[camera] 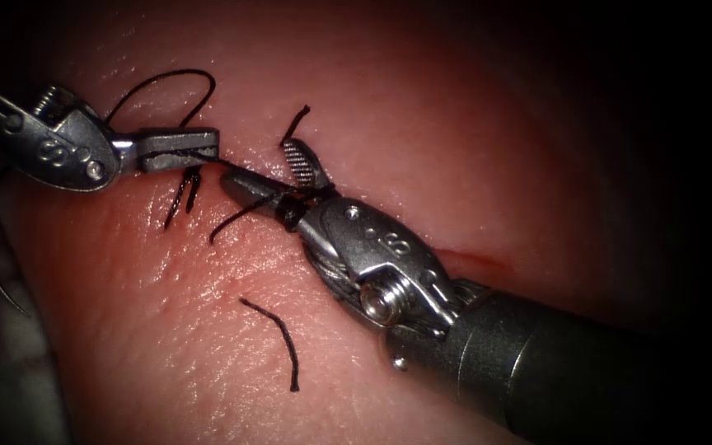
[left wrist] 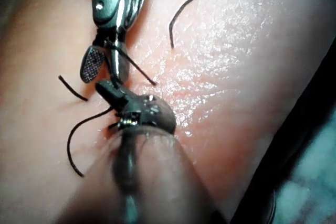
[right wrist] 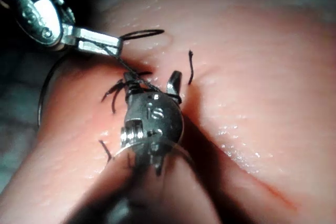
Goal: Wound Closure
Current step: Grab the suture tail with the right gripper
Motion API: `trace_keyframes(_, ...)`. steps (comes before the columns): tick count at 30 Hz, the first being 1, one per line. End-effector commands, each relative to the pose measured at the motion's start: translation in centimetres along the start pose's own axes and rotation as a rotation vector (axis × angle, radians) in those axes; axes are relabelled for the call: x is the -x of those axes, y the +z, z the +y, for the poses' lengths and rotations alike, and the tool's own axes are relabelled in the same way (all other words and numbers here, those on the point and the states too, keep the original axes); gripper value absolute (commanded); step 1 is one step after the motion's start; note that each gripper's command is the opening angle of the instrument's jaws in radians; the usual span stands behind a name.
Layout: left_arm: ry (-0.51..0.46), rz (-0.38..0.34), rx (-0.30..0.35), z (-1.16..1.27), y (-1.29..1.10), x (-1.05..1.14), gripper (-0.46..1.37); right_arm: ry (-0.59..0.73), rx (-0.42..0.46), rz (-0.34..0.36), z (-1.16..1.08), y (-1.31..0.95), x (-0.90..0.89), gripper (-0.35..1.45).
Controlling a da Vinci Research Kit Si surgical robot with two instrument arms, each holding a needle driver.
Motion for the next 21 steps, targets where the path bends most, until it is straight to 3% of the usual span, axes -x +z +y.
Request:
trace_keyframes(1,0.002,-0.002,0.006,0.02,0.01,0.02,-0.35,0.0,-0.005,0.0,-0.01,-0.02,0.0,1.05)
trace_keyframes(21,0.008,-0.014,0.026,0.34,0.16,0.29,-0.35,0.008,-0.007,-0.001,-0.12,-0.14,-0.07,0.98)
